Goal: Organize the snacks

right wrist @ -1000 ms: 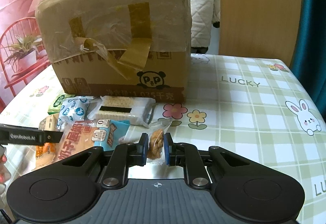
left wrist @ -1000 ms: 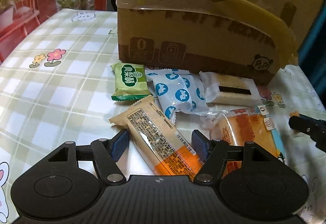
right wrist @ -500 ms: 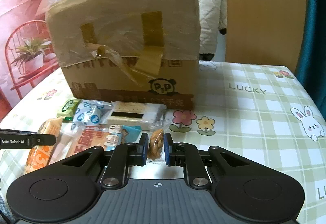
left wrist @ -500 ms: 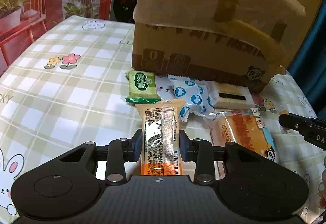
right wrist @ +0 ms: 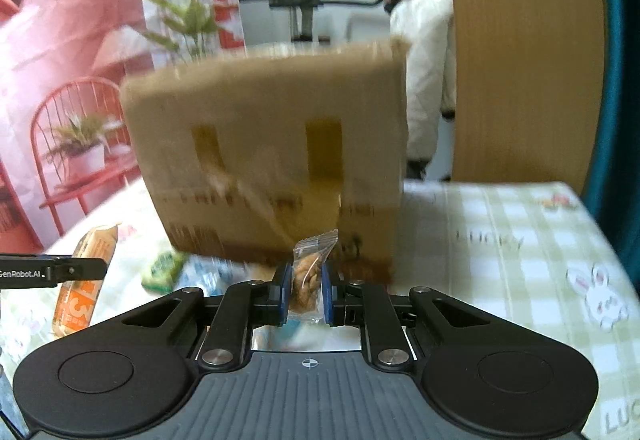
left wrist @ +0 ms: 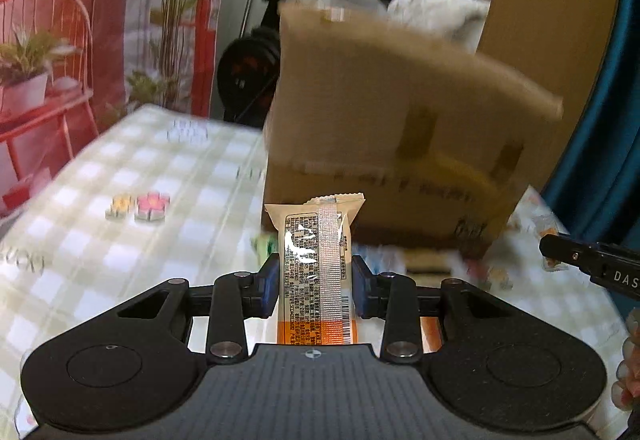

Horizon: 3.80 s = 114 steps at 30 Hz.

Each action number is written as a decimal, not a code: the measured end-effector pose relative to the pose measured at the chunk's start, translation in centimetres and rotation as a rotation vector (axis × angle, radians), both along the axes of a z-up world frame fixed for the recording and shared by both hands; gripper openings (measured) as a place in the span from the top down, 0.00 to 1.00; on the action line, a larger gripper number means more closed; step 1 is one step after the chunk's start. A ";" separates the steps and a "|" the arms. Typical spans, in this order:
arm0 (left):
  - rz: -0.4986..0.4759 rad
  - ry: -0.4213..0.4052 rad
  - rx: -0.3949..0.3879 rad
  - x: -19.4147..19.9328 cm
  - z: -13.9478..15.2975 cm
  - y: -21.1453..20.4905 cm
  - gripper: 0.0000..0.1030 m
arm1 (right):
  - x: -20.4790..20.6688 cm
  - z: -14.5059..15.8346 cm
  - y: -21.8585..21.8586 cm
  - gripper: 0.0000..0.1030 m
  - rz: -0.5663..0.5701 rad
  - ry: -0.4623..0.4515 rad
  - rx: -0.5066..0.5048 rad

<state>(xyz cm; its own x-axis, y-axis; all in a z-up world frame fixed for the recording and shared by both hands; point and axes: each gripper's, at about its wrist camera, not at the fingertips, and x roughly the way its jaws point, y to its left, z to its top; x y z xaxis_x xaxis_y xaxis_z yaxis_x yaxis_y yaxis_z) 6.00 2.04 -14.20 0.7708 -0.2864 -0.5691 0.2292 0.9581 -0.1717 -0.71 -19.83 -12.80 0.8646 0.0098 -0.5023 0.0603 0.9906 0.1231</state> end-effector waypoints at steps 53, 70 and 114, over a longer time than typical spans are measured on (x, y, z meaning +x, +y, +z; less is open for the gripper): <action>-0.121 0.032 0.023 8.2 5.4 4.2 0.46 | 5.1 1.7 5.5 0.68 -0.006 -0.007 0.172; -0.107 0.154 -0.048 10.6 -1.6 5.9 0.46 | 12.3 -7.6 11.6 0.50 0.033 0.347 0.076; -0.068 0.108 0.107 7.4 -1.8 0.3 0.60 | 6.9 -2.0 7.8 0.61 0.104 0.077 0.157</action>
<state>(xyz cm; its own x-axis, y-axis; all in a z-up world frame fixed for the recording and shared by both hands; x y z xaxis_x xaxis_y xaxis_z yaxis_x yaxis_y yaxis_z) 13.35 2.35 -16.04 0.6845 -0.2694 -0.6775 0.2801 0.9551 -0.0968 6.16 -12.00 -14.80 0.8138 0.1807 -0.5524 -0.0264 0.9609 0.2755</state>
